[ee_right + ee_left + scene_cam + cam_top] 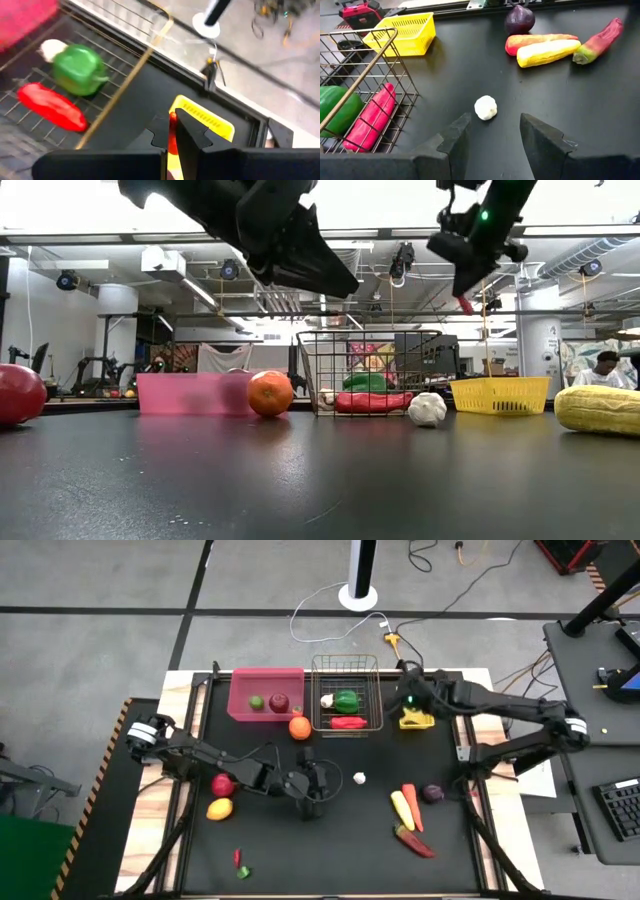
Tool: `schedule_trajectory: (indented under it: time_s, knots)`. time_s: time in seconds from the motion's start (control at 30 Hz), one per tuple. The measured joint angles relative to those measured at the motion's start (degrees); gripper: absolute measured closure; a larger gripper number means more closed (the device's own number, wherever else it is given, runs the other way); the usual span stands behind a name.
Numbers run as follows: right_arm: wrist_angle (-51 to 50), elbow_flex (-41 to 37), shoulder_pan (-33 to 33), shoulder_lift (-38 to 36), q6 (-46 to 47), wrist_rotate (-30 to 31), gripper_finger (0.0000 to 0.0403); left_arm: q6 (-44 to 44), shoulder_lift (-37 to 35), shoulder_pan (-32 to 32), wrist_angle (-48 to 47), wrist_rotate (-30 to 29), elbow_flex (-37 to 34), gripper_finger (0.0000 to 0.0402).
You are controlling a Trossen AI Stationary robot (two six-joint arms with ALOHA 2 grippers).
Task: Sort produce into baskets
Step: Put the small orange chili pepper into the yellow bin
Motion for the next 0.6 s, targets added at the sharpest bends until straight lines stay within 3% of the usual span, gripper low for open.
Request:
schedule_trajectory:
  time_s: [0.13,0.33,0.6]
  knots:
    - [1.1,-1.8,-7.1,0.0,-1.9,-5.3,0.039,0.0,0.0,0.0,0.0,0.0,0.0,0.0249]
    - [2.2,-5.4,-14.5,0.0,-2.6,-6.5,0.039,0.0,0.0,0.0,0.0,0.0,0.0,0.0249]
    - [5.7,-11.4,-18.9,0.0,-1.4,-9.4,0.039,0.0,0.0,0.0,0.0,0.0,0.0,0.0249]
